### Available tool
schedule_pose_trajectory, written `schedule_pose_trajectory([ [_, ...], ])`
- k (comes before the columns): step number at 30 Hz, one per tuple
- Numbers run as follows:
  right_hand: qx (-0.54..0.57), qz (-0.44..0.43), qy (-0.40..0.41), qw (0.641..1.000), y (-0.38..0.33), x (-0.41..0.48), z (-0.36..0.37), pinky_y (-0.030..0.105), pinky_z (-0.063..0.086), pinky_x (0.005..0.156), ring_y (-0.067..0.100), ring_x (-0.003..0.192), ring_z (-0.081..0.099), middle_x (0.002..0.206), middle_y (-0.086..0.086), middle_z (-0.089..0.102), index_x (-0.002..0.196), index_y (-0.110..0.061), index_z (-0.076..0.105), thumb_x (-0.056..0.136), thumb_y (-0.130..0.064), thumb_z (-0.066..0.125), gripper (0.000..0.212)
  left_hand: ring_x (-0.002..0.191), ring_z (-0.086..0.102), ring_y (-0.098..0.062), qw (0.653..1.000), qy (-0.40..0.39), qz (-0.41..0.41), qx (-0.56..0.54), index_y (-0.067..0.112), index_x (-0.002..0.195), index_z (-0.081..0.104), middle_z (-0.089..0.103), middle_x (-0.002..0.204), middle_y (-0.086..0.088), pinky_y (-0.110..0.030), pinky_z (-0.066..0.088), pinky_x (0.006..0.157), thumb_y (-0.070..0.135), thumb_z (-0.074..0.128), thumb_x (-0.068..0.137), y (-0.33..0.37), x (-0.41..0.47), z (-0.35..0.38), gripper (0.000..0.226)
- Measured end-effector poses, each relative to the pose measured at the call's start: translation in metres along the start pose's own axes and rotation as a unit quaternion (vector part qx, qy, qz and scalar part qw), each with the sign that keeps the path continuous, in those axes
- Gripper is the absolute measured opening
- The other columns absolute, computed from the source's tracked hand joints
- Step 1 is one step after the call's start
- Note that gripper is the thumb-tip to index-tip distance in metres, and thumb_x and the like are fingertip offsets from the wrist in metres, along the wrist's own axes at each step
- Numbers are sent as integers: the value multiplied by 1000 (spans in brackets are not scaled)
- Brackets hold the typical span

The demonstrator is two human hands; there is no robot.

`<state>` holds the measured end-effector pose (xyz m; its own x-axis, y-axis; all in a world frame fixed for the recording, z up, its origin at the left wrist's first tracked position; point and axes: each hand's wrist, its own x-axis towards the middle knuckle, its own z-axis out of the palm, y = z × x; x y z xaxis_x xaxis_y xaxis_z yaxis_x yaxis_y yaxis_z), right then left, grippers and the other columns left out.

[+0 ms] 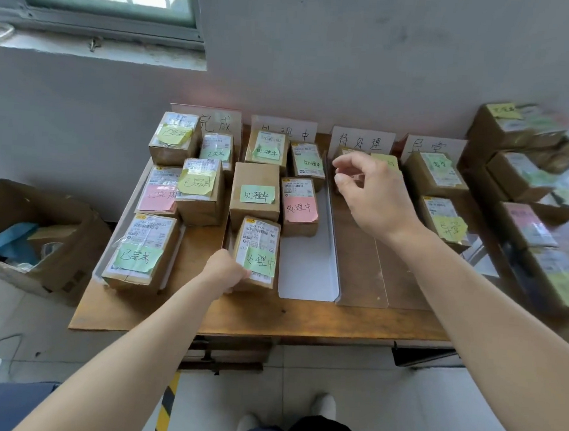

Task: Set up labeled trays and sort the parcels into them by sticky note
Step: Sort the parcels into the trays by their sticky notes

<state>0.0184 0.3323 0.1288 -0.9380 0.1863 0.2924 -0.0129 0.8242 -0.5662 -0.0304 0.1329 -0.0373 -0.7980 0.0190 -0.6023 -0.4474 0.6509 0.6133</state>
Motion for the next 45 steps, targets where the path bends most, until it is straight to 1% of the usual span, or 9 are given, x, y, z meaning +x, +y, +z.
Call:
schedule_pose_trajectory([
  [3,-3,-5,13,1000,-2,-8,-12,15,42,85,8,95,56,111,5,66,118,-8,63,93,-13,55,26,87,52,-23,987,85,44,133,3,115,45,57,111,-14,-28,46,60,5,54,88,13,-10,-5,28],
  [6,-15,-28,28,999,-3,-13,-23,19,43,85,16,100,60,111,6,67,118,-8,62,93,-13,55,26,94,55,-28,965,150,101,187,4,116,46,57,112,-14,-35,46,69,5,52,88,38,-24,-14,29],
  [10,-76,-82,67,992,-2,-17,-41,22,36,86,23,104,58,109,9,67,115,-5,63,92,-13,56,25,117,48,-26,937,160,264,162,9,135,40,47,133,-10,-35,41,92,13,51,93,90,-58,-21,43],
  [15,-134,-130,99,977,20,-31,-83,38,43,89,28,103,56,106,11,66,114,-5,62,90,-15,59,26,116,48,-24,838,251,460,151,8,132,46,49,130,-9,-33,40,94,14,51,94,157,-124,2,39],
  [21,-185,-137,133,964,89,-57,-154,39,39,93,29,110,53,113,12,64,119,-5,60,90,-17,59,31,108,51,-29,751,298,566,164,4,121,55,55,119,-13,-34,39,87,13,52,90,212,-190,89,33],
  [24,-199,-136,125,963,140,-74,-197,39,37,96,28,114,51,116,11,62,121,-6,59,92,-20,57,32,106,52,-30,747,287,579,159,4,120,56,56,117,-13,-37,41,88,14,51,88,240,-215,154,34],
  [31,-219,-91,110,965,257,-107,-288,39,36,95,29,113,49,114,12,62,116,-7,60,91,-20,56,28,109,51,-24,766,235,574,168,7,121,55,56,120,-8,-25,34,87,14,53,91,293,-259,291,31],
  [41,-224,-38,122,966,324,-102,-335,40,37,93,29,113,50,115,12,62,118,-6,59,92,-19,55,29,116,47,-19,783,196,570,156,9,125,53,54,124,-6,-28,34,96,16,53,93,341,-260,344,33],
  [45,-239,-20,105,965,340,-88,-343,38,36,94,28,115,49,119,11,61,121,-7,58,94,-20,54,30,117,45,-17,789,178,569,147,11,126,52,52,127,-4,-19,29,92,18,52,94,360,-247,358,33],
])
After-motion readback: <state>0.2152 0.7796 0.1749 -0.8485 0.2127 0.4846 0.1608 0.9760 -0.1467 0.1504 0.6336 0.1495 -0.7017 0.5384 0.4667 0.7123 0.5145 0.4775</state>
